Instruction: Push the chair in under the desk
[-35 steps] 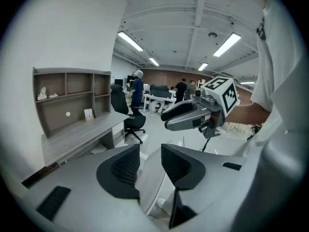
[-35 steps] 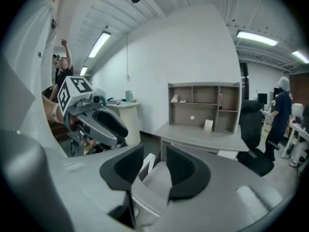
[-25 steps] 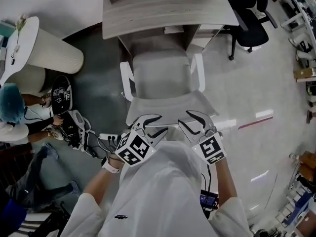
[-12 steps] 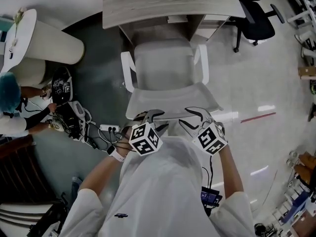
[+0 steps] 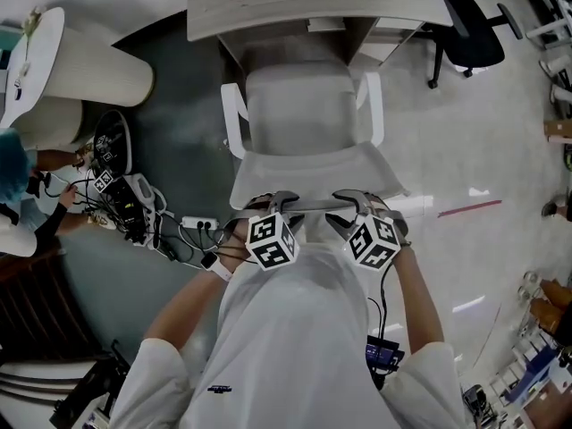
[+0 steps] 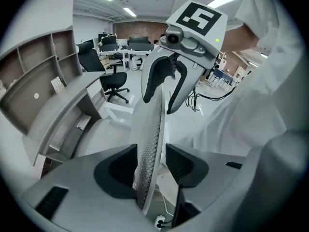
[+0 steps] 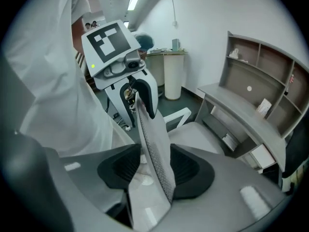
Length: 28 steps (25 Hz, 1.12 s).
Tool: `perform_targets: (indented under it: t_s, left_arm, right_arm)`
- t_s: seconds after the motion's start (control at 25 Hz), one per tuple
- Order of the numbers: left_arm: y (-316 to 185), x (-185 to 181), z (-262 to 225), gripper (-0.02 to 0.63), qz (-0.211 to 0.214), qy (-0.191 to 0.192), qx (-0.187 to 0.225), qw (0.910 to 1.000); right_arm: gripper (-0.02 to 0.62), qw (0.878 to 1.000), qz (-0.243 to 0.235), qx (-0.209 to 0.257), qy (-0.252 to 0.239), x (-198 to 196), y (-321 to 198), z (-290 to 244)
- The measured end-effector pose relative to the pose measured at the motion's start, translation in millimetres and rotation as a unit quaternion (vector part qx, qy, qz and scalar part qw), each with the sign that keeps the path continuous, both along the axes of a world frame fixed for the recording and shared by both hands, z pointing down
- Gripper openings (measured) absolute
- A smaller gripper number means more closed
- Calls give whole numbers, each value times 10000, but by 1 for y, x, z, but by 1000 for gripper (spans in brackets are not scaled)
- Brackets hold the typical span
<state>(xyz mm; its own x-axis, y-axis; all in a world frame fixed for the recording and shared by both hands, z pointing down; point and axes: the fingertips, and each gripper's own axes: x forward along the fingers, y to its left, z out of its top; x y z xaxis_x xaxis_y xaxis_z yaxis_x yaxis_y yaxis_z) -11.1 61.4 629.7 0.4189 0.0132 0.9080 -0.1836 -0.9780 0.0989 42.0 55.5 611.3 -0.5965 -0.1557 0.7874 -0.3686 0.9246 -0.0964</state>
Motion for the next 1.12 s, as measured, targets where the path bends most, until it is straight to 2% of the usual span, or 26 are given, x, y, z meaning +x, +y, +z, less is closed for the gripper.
perform_targets:
  t_s: [0.12,0.2,0.24,0.28,0.56,0.8,1.12]
  left_arm:
    - [1,-3,11,184,144,-113,41,9998]
    - [1,-4,17,148,217,-157,97,9996]
    - [0,-4,19,147,255,-163,96,9995]
    - [1,-3,21,142,292,-163,75,9994]
    - [0,-5,22,145,229,-195,-56,9995]
    - [-11,-7,21,158,126,-175,251,9995]
    - [-47,-18,23,183,65,-301,460,9985]
  right_arm:
    - [197,9970,-574,38,524,2,10,22]
    - [193,9931,-831,256,786,4,11,34]
    - [131,9918,-889,366,840,5,10,38]
    - [124,9912,-923,420,854,5,9,40]
    - [120,9908,-938,499,837,2,8,41]
    - [120,9907,-864,544,894,1,0,42]
    - [117,9890,-699,937,907,-8,-31,43]
